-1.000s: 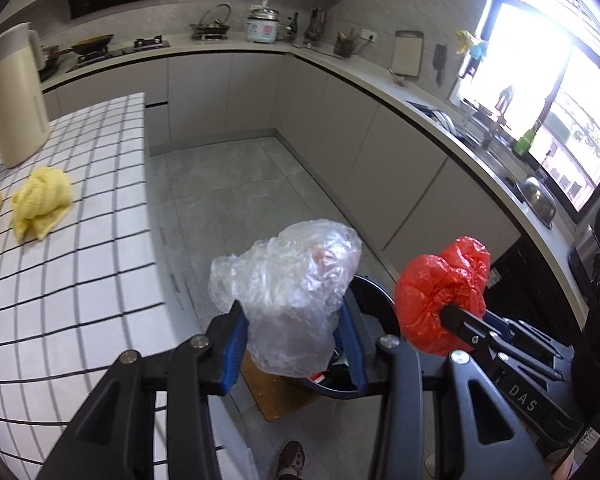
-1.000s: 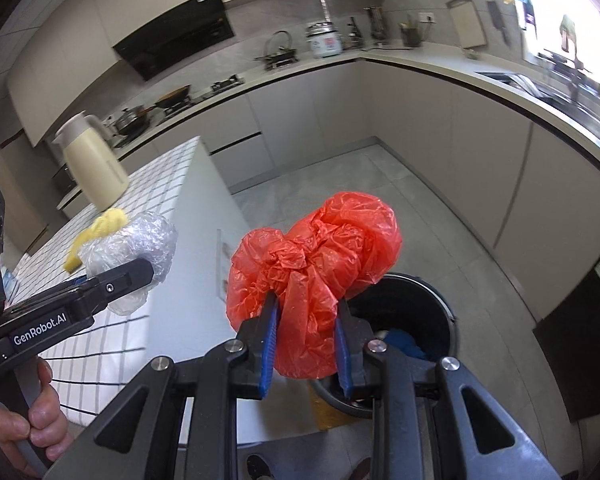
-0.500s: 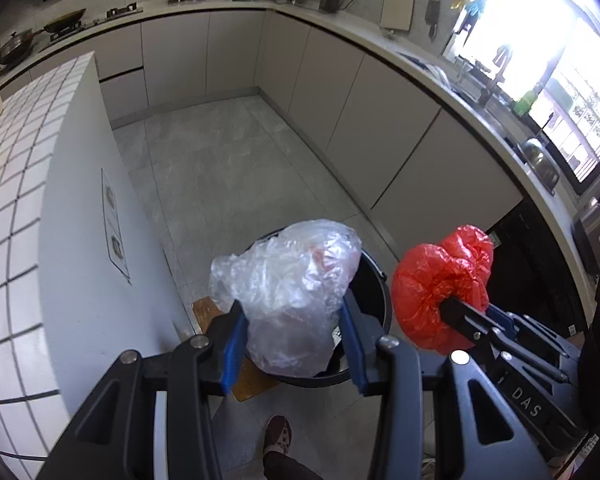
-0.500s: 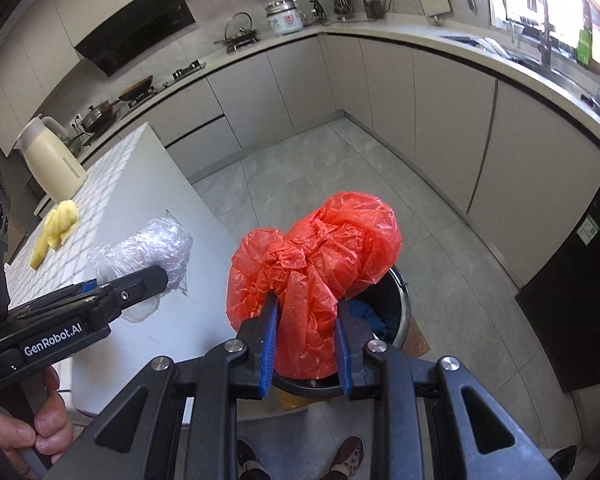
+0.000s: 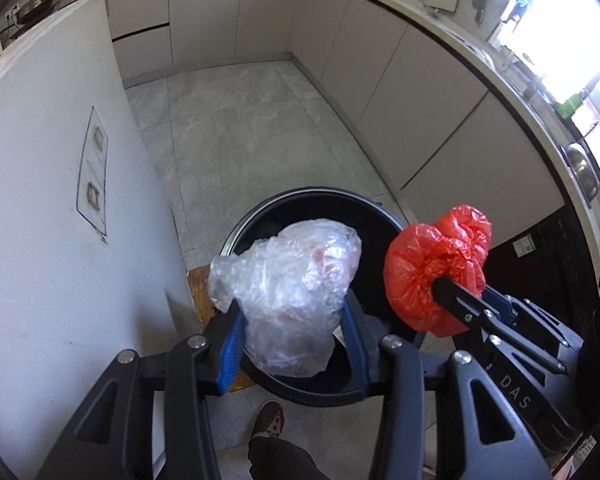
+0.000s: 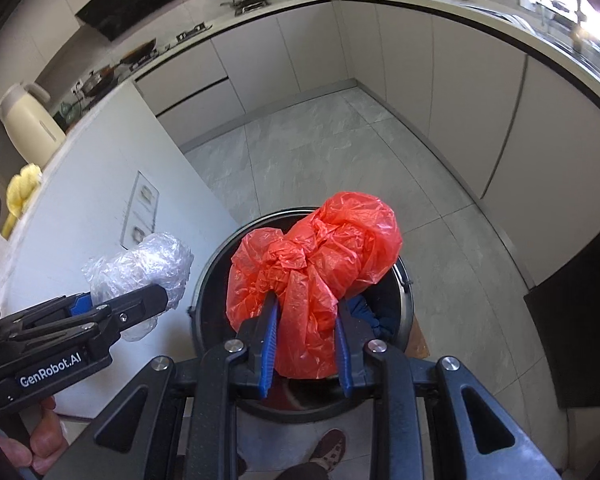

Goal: Collect trash
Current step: 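Open both tools to drop the bags into the bin, then move both open tools back toward the yellow sponge and yellow cloth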

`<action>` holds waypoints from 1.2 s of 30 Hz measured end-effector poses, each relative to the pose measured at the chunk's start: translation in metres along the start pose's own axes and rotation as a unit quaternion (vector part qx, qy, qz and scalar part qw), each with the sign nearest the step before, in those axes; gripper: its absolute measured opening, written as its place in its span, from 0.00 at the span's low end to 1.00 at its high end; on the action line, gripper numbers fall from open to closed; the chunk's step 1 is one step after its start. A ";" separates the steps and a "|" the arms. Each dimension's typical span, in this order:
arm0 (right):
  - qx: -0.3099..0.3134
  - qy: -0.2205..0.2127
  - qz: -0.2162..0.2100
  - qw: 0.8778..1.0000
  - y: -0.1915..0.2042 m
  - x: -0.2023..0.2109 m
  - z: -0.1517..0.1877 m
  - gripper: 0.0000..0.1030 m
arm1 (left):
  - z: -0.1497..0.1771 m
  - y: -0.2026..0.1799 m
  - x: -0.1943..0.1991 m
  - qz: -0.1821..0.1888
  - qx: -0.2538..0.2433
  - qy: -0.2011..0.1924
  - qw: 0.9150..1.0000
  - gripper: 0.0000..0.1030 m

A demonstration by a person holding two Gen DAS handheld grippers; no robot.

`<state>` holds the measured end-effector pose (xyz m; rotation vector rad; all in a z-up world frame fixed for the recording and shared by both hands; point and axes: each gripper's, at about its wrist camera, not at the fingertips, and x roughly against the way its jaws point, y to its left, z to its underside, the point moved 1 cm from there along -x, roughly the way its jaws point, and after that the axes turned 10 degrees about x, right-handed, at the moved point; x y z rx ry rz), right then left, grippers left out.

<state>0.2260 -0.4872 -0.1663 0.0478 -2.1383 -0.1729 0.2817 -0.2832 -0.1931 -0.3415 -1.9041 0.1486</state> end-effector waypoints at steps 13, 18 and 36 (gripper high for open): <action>0.003 -0.019 0.021 1.000 -0.014 0.001 -0.014 0.50 | -0.015 -0.013 0.023 -0.015 0.003 -0.022 1.000 0.62; 0.006 -0.033 0.016 0.999 -0.003 0.029 -0.026 0.50 | -0.021 -0.013 0.055 -0.012 0.006 -0.041 0.999 0.62; 0.069 -0.093 -0.044 0.992 0.098 0.092 -0.073 0.59 | -0.029 0.057 0.153 -0.018 0.066 -0.115 0.991 0.62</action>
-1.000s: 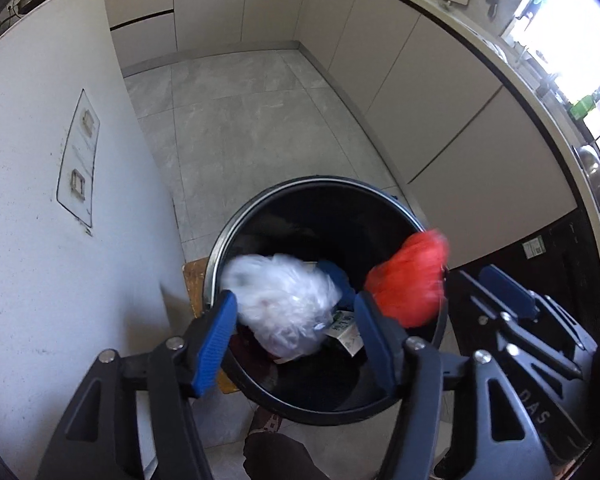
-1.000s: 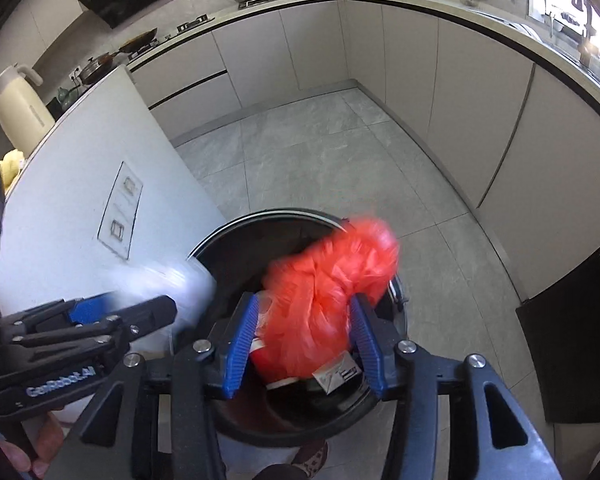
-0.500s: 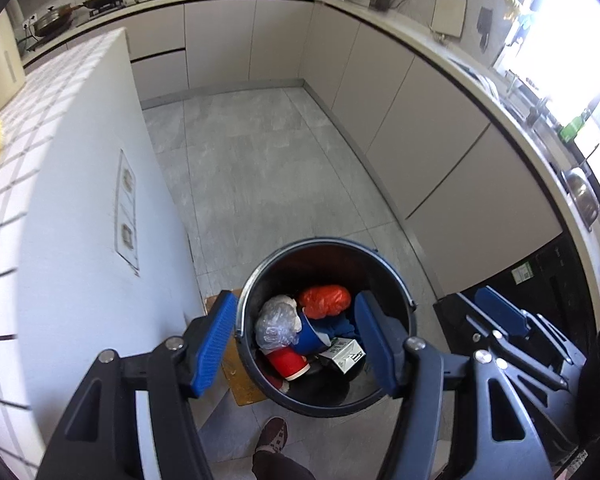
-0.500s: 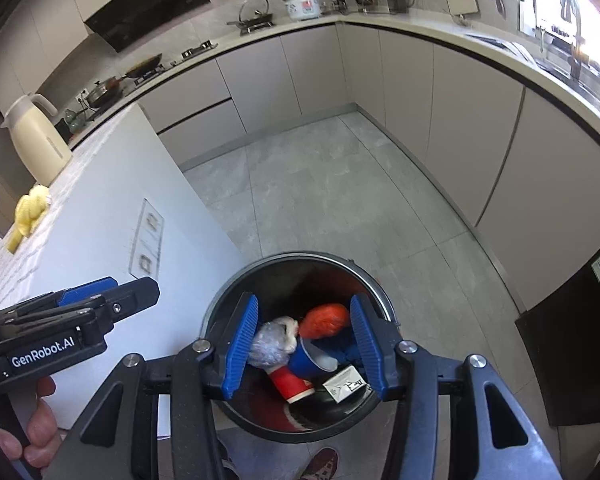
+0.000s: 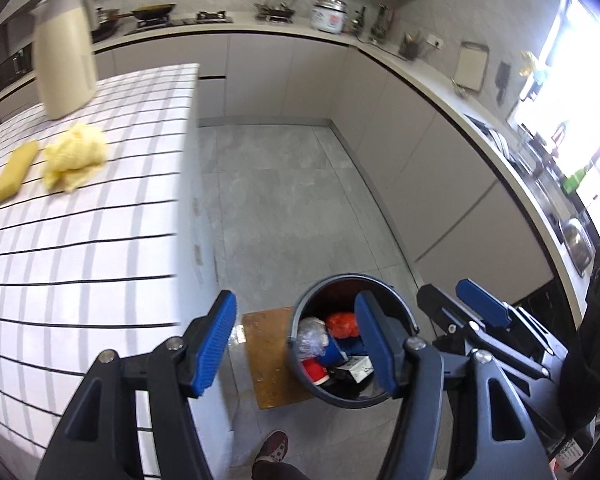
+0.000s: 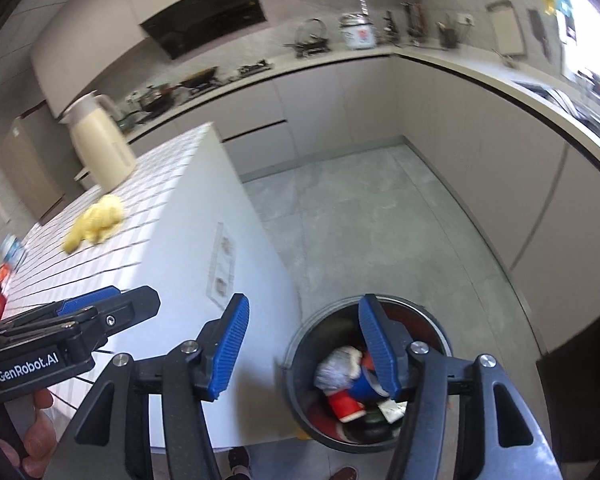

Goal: Collect trash
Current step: 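Move both open tools back toward the yellow sponge and yellow cloth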

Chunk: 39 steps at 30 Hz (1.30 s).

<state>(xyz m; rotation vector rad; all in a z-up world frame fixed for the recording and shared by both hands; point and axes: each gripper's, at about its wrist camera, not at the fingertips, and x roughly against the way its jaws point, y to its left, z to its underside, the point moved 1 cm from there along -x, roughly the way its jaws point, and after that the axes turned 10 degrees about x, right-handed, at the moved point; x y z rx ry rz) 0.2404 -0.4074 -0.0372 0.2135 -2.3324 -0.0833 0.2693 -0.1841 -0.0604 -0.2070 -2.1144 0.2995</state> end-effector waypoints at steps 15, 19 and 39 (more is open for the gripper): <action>0.052 -0.020 -0.050 0.997 0.163 -0.025 -0.057 0.67 | -0.047 0.139 0.055 -0.044 0.048 -0.042 0.997 0.64; 0.063 -0.020 -0.061 0.996 0.210 -0.041 -0.070 0.68 | -0.062 0.178 0.063 -0.065 0.054 -0.055 0.995 0.67; 0.081 0.012 -0.074 0.994 0.309 -0.122 -0.114 0.83 | -0.121 0.290 0.041 -0.115 0.069 -0.048 0.990 0.71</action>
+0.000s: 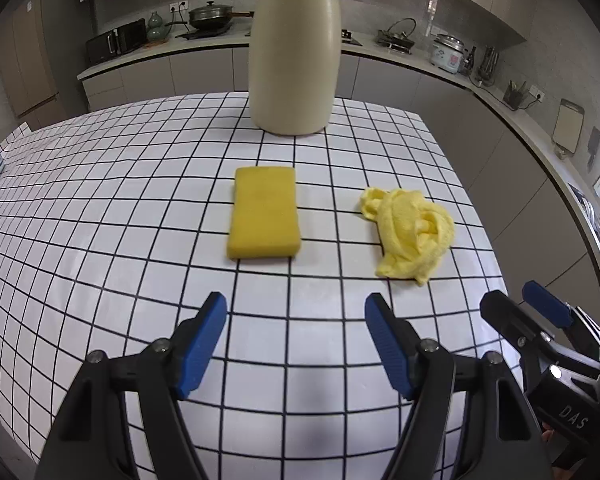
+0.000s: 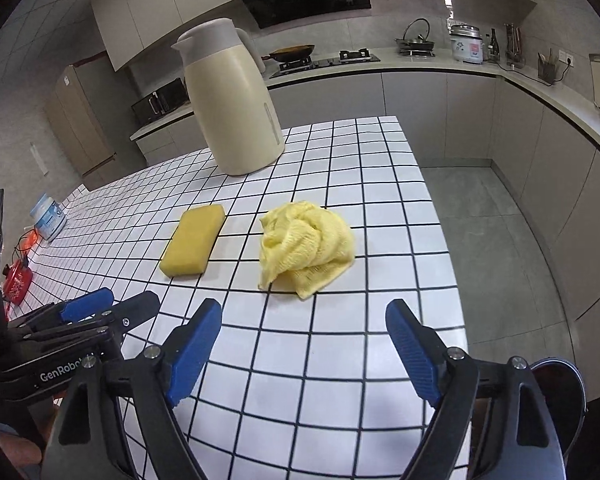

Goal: Collect trash
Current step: 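Move both open tools back toward the yellow sponge and yellow cloth, then grasp the yellow cloth with the right tool while the left tool grasps the yellow sponge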

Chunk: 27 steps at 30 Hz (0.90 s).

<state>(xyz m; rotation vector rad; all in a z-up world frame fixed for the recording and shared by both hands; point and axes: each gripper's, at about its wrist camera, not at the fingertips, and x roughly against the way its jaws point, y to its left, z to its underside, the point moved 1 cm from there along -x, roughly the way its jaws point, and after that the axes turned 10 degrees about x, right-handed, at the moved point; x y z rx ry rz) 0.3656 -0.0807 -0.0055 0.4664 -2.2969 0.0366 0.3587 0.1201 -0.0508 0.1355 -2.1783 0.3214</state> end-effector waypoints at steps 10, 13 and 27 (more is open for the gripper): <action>-0.004 0.011 0.010 1.000 0.007 -0.034 -0.024 0.84 | -0.025 0.011 -0.026 -0.007 -0.004 0.008 1.000 0.71; -0.005 0.017 0.014 1.000 0.007 -0.045 -0.030 0.84 | -0.031 0.013 -0.034 -0.008 -0.004 0.011 1.000 0.71; -0.008 0.044 0.027 0.999 -0.002 -0.091 -0.045 0.84 | -0.051 0.018 -0.073 -0.009 -0.005 0.026 1.000 0.71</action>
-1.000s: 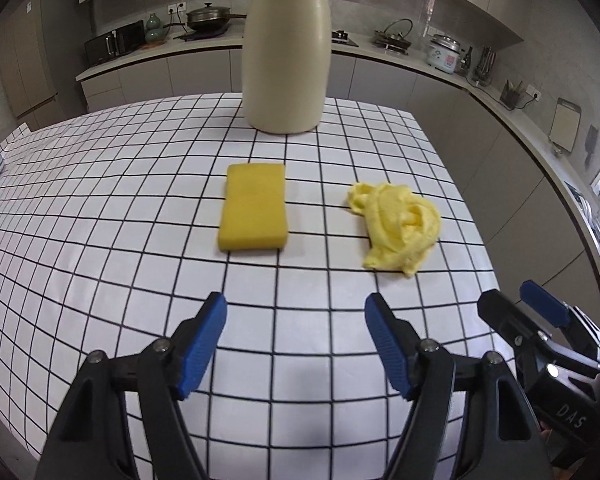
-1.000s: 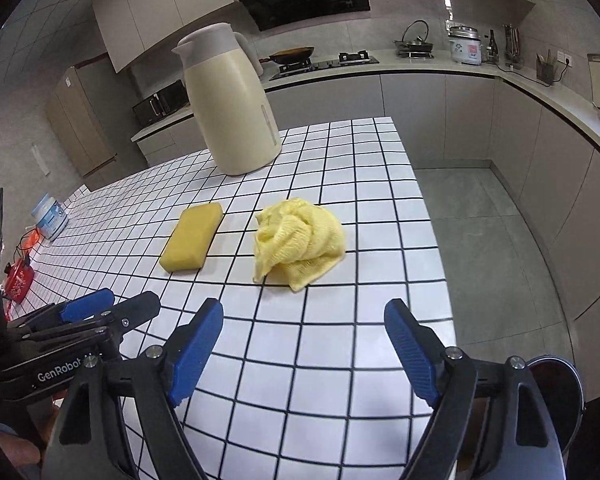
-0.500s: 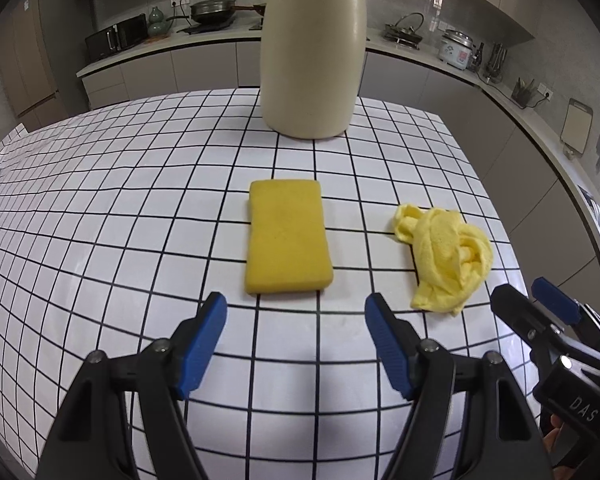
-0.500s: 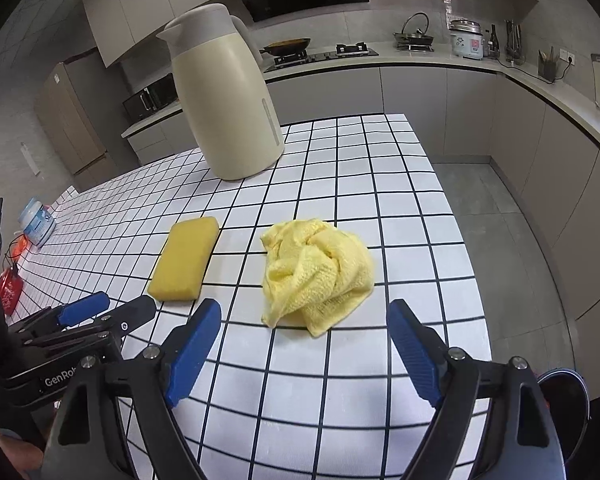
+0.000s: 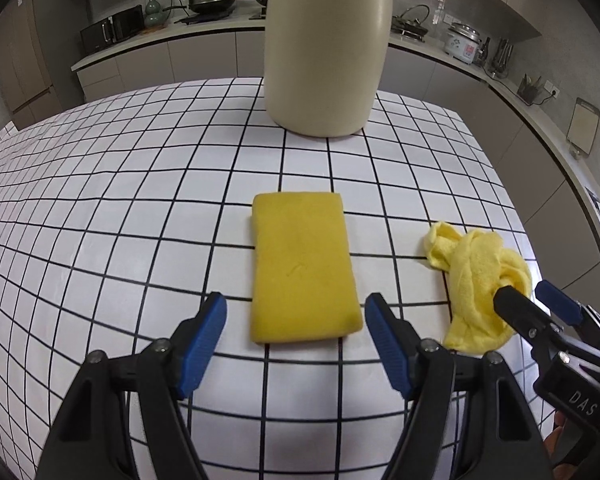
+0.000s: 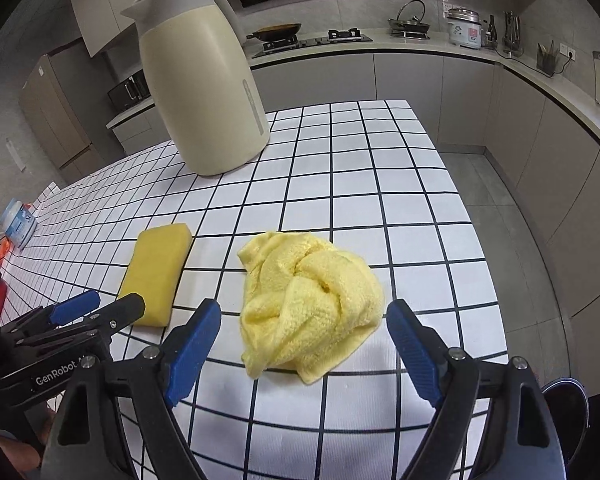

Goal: Collect trash
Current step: 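Grasp the yellow cloth with the right tool while the left tool grasps the yellow sponge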

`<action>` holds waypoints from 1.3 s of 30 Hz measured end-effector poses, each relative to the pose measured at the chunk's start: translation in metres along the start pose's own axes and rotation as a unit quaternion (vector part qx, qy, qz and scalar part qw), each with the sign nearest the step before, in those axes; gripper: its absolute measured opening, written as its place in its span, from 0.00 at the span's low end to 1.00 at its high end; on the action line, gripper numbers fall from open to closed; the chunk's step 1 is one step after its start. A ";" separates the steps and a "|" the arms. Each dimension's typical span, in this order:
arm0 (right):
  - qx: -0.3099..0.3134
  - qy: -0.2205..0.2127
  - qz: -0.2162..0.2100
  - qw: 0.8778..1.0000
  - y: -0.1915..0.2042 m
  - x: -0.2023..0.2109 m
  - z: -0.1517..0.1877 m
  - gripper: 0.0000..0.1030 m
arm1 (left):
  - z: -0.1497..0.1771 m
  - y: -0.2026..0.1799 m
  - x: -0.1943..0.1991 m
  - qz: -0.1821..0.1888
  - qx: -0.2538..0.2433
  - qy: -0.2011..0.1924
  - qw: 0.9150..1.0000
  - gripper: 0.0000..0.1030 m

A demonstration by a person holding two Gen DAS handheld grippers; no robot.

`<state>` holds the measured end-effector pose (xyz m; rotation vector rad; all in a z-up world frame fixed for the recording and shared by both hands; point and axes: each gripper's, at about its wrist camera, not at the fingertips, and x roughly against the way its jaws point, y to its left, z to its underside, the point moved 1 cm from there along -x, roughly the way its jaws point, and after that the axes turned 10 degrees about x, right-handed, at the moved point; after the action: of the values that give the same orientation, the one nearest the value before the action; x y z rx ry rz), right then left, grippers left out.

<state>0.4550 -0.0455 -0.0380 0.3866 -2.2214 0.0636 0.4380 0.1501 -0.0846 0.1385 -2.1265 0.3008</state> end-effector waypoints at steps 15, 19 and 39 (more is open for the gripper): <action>-0.001 0.031 0.012 0.999 -0.006 -0.037 -0.006 0.84 | -0.009 -0.003 -0.040 -0.005 -0.009 0.017 1.000 0.71; -0.002 0.040 0.013 0.999 -0.006 -0.046 -0.003 0.84 | -0.009 -0.002 -0.040 -0.004 -0.013 0.009 1.000 0.70; -0.002 -0.007 -0.028 1.000 -0.005 -0.019 0.008 0.41 | -0.003 0.008 0.000 0.019 0.010 -0.032 0.999 0.48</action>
<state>0.4616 -0.0468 -0.0576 0.4473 -2.2220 0.0269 0.4392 0.1590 -0.0845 0.1215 -2.1926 0.3449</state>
